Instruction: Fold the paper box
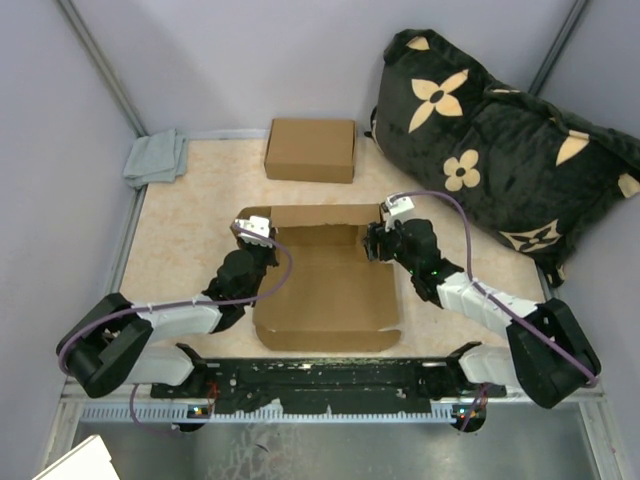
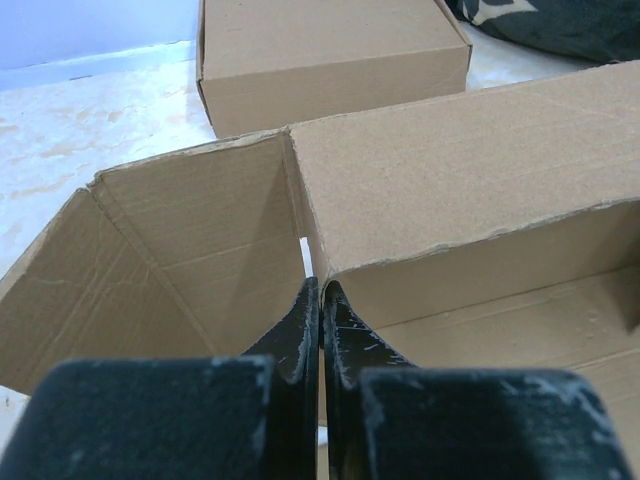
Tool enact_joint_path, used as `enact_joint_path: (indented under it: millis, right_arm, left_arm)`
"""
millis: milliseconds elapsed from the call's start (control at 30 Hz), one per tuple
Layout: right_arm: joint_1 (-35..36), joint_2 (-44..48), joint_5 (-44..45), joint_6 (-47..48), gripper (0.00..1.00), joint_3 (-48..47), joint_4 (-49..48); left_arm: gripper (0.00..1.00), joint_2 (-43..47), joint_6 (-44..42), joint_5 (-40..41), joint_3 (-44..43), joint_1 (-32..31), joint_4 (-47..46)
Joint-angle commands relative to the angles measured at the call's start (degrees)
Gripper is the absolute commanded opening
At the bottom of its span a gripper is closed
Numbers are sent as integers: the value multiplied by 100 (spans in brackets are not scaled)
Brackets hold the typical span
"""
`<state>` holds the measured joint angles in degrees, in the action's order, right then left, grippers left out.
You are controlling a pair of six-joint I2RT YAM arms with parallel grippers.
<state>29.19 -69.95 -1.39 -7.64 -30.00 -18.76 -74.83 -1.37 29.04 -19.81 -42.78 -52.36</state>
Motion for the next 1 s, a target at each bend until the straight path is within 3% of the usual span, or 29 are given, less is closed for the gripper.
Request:
enact_joint_path:
  millis: [0,167,233,400,567,667,733,867,967]
  right_arm:
    - [45,-187,1225,-97,61,-3,-768]
    - [43,-472,1160,-53,61,88,-1254]
    - [47,-648,1079,-96,56,68,-1392]
    - [94,-995,1365,-354,33,-30,-1296]
    - [148,-1099,1984,-750,3,-90,-868]
    - [174,-1064,2253,-969,0,-44,-809]
    - [215,-1021,2435,-1023,0,0,-824]
    - [219,-1020,2470,-1034,0,-78,-659]
    - [219,-952,2572,-1020,0,-117,-418]
  left_arm:
    - [0,99,-22,-123,-70,-80,404]
    - [0,123,-14,-161,-65,-81,445]
    - [0,107,12,-170,-62,-81,433]
    - [0,141,26,-161,-163,-98,631]
    - [0,230,76,90,-581,-116,1525]
    - [1,353,188,111,-841,-122,2045]
    - [9,425,278,141,-988,-125,2370]
    - [53,695,931,344,-1328,-125,3321]
    - [66,1139,1225,539,-1434,-123,3783]
